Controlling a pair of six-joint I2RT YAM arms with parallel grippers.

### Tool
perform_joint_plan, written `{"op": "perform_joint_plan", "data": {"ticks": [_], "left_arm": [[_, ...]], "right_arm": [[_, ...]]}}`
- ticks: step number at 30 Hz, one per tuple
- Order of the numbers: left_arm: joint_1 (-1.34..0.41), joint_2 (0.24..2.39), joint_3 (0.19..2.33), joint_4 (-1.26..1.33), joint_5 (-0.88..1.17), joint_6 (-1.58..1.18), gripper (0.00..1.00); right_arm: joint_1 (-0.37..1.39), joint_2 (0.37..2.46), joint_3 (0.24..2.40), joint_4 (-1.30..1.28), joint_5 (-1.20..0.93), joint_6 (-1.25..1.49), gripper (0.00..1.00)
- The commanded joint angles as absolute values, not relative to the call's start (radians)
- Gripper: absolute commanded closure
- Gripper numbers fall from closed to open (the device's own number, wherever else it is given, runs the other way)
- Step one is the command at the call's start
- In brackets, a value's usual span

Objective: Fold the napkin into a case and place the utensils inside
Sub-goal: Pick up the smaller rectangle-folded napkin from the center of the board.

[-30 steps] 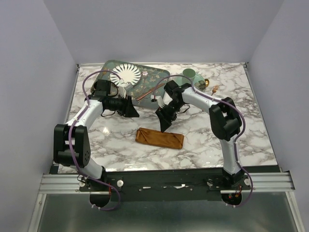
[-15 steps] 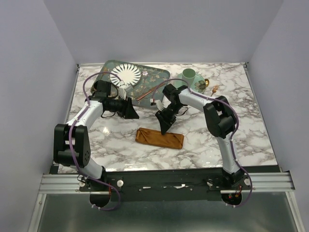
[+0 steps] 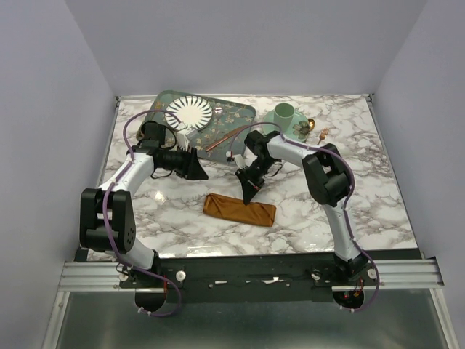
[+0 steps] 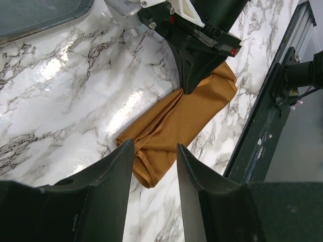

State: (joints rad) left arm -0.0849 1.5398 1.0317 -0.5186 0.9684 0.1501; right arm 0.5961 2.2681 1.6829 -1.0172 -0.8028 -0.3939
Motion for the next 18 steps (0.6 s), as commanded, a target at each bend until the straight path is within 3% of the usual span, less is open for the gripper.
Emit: {"op": "perform_joint_plan", "data": {"ticks": [1,6,10,13,18], "left_arm": [[-0.064,1.512,1.019,-0.511,0.956,0.157,0.51],[-0.032,1.513,1.020,-0.479,0.956,0.115,0.48],[-0.017,1.500,1.035,-0.462,0.925,0.104,0.38],[-0.011,1.483,1.063,-0.459,0.870,0.126,0.01],[-0.008,1.453,1.103,-0.427,0.778,0.138,0.01]], "right_arm": [[0.603,2.231,1.694,-1.031,-0.810,-0.399,0.99],[0.601,2.140,1.690,-1.006,-0.712,-0.422,0.99],[0.601,2.037,1.681,-0.950,-0.591,-0.462,0.99],[0.603,1.996,1.672,-0.901,-0.505,-0.500,0.99],[0.607,1.924,1.632,-0.772,-0.349,-0.560,0.99]]}}
